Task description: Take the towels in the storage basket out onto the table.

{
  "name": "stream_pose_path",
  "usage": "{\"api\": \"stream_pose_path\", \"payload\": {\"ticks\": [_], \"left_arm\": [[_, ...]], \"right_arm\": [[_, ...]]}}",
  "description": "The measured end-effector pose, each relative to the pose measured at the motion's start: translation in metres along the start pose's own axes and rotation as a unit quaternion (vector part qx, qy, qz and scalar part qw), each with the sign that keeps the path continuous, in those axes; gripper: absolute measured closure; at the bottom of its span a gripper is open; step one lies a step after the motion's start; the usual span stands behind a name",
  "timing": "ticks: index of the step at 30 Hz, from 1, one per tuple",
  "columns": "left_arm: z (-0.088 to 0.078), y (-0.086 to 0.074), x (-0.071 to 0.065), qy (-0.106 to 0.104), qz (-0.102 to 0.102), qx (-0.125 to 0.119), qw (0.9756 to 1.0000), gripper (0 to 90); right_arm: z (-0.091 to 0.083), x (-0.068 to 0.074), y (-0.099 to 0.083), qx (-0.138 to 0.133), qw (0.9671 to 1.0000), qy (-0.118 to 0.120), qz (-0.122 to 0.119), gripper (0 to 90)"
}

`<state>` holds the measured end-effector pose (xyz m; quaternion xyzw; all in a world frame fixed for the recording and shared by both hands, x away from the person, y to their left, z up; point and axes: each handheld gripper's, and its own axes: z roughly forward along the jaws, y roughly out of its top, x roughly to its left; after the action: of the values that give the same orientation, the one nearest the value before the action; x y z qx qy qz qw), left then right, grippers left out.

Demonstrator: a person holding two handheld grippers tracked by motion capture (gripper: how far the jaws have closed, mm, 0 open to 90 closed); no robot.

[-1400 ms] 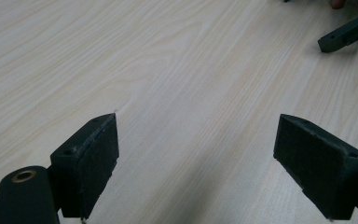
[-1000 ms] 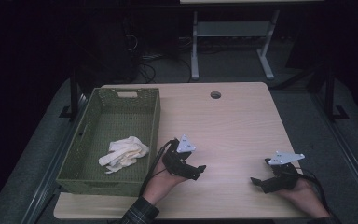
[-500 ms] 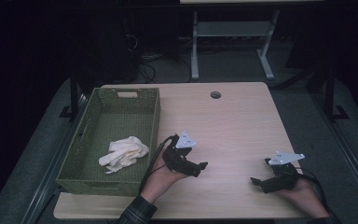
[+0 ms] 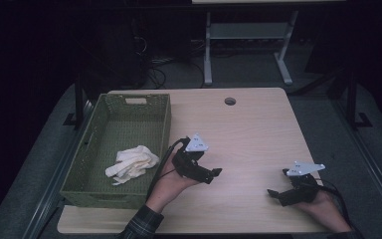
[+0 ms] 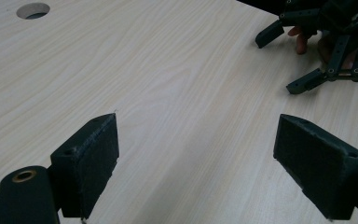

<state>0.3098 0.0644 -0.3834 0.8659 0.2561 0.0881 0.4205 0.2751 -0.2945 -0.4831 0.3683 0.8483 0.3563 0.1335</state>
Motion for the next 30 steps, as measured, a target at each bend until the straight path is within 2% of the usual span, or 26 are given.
{"api": "stream_pose_path", "payload": {"ticks": [14, 22, 30], "left_arm": [[-0.012, 0.009, 0.012, -0.001, -0.010, -0.001, 0.9999, 13.7], [-0.019, 0.012, 0.017, -0.010, -0.003, 0.004, 0.9999, 13.7], [-0.031, 0.014, 0.025, -0.002, -0.004, -0.006, 1.0000, 13.8]], "right_arm": [[0.000, 0.000, 0.000, -0.001, 1.0000, 0.000, 0.000, 2.0], [0.000, 0.000, 0.000, -0.002, 1.0000, 0.000, 0.001, 2.0], [0.000, 0.000, 0.000, -0.001, 1.0000, 0.000, 0.000, 2.0]]}}
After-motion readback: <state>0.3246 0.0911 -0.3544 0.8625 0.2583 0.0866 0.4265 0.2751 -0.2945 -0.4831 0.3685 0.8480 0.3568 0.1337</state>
